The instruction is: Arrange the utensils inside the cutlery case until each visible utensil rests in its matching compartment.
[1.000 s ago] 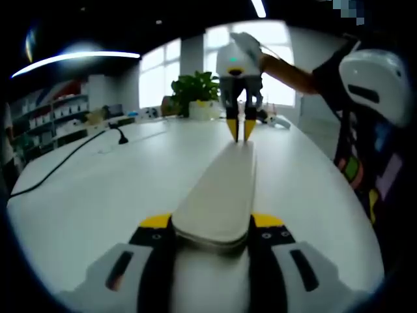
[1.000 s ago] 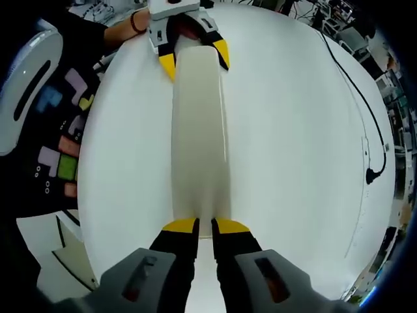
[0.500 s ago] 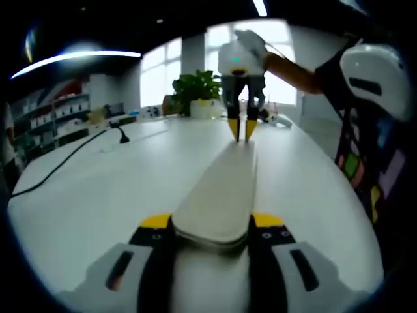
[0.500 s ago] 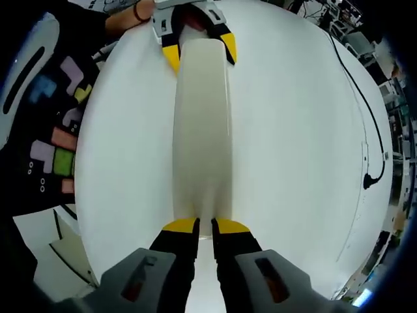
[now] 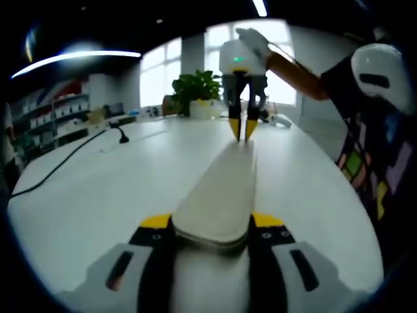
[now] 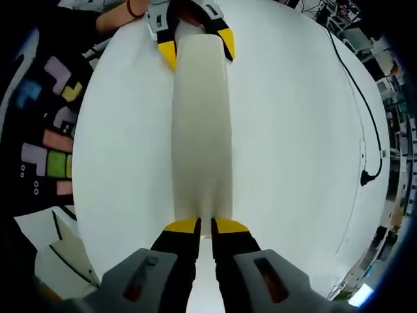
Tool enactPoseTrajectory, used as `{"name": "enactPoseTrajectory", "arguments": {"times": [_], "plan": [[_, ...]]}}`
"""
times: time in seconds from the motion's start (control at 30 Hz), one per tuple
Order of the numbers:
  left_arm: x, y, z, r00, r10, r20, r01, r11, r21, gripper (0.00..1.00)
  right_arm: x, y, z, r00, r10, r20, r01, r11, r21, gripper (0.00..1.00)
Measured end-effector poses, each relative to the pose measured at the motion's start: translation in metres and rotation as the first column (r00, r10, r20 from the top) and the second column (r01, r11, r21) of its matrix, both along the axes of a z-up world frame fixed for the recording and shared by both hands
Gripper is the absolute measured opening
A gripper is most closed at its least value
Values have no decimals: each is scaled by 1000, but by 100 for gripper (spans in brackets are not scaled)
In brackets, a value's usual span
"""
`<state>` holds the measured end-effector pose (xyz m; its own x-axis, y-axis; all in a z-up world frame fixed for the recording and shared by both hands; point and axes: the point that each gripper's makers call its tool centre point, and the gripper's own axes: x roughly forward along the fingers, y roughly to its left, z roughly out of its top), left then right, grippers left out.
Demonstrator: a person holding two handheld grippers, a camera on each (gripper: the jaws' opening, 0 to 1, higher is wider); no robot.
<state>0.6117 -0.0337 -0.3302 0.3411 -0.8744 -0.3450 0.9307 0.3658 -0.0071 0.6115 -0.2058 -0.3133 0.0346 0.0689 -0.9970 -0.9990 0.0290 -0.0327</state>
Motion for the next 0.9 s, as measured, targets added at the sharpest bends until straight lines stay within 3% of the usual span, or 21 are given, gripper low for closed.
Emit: {"name": "enactPoseTrajectory", "arguments": {"times": [0.13,0.2,0.27,0.33,0.4,0.43,0.5,0.57,0.63,0.7,0.77,0.87,0.9], "plan": [[-2,2,0,1000,-23,1,23,1000,-7,46,1,-7,6,994,-95,54,90,992,83,5],[-2,1,1,1000,-22,3,22,1000,-9,46,4,-6,15,988,-136,77,120,975,185,5],[-2,1,1,1000,-22,2,22,1000,-8,46,5,-6,30,978,-183,101,139,931,338,5],[-2,0,1,1000,-22,3,22,1000,-8,46,9,-13,47,964,-213,161,110,867,486,7],[-2,0,1,1000,-23,3,23,1000,-8,46,12,-16,61,945,-199,258,8,806,592,7],[-2,-1,1,1000,-23,3,23,1000,-9,46,6,-20,60,947,-215,240,22,786,617,7],[-1,-1,1,1000,-24,2,24,1000,-10,46,0,-21,62,939,-259,228,29,717,697,11],[-1,-2,1,1000,-23,2,23,1000,-10,46,-9,-19,63,934,-319,158,73,607,792,15],[-1,-1,1,1000,-27,5,27,1000,-13,46,-10,-20,64,918,-373,132,84,510,856,17],[-1,2,1,999,-34,3,34,999,-17,46,-11,-26,55,891,-440,107,118,454,883,21],[-2,3,0,999,-37,4,37,999,-14,46,-14,-32,37,868,-493,53,193,434,880,26],[-2,4,0,999,-38,3,38,999,-13,46,-18,-31,21,862,-503,69,187,442,877,33],[-2,4,0,999,-38,3,38,999,-12,46,-20,-28,20,872,-482,90,149,435,888,36]]}}
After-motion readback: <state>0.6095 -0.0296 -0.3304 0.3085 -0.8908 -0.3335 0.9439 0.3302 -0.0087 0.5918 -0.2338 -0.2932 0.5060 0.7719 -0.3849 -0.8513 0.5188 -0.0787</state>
